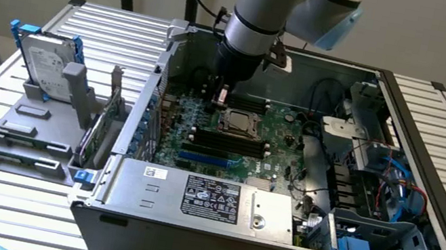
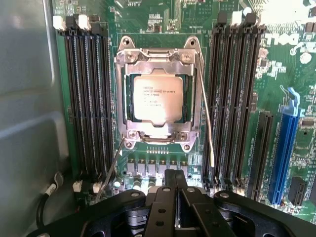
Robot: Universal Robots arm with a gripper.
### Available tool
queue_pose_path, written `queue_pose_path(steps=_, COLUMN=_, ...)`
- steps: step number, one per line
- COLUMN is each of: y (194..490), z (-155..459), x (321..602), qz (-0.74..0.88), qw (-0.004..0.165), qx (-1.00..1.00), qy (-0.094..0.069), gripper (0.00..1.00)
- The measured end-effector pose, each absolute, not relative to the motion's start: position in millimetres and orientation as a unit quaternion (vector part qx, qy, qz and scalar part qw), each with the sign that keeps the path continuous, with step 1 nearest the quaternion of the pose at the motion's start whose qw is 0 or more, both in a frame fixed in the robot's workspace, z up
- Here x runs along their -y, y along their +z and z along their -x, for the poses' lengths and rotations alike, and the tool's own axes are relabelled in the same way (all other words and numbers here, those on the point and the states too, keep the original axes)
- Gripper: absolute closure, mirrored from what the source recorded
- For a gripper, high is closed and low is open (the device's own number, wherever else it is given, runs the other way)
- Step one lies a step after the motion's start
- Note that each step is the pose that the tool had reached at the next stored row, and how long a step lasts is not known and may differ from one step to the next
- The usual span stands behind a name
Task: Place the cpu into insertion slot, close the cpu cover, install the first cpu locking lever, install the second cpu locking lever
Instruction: 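Install the first cpu locking lever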
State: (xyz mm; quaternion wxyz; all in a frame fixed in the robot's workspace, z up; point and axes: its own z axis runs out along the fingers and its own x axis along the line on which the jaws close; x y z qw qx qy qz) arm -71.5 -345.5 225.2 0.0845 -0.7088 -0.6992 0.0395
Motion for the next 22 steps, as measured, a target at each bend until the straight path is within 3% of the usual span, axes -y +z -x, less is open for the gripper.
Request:
queue_pose_path(steps=15, y=240.9, z=81.4, x=345.8, qz=0.725, qw=0.113, qx=0.680, qy=0.011, gripper=0.89)
queue_pose_path(steps=22, y=242.8, z=81.6, x=345.8, qz=0.750, qw=0.119, qx=0.651, qy=0.002, gripper=0.89)
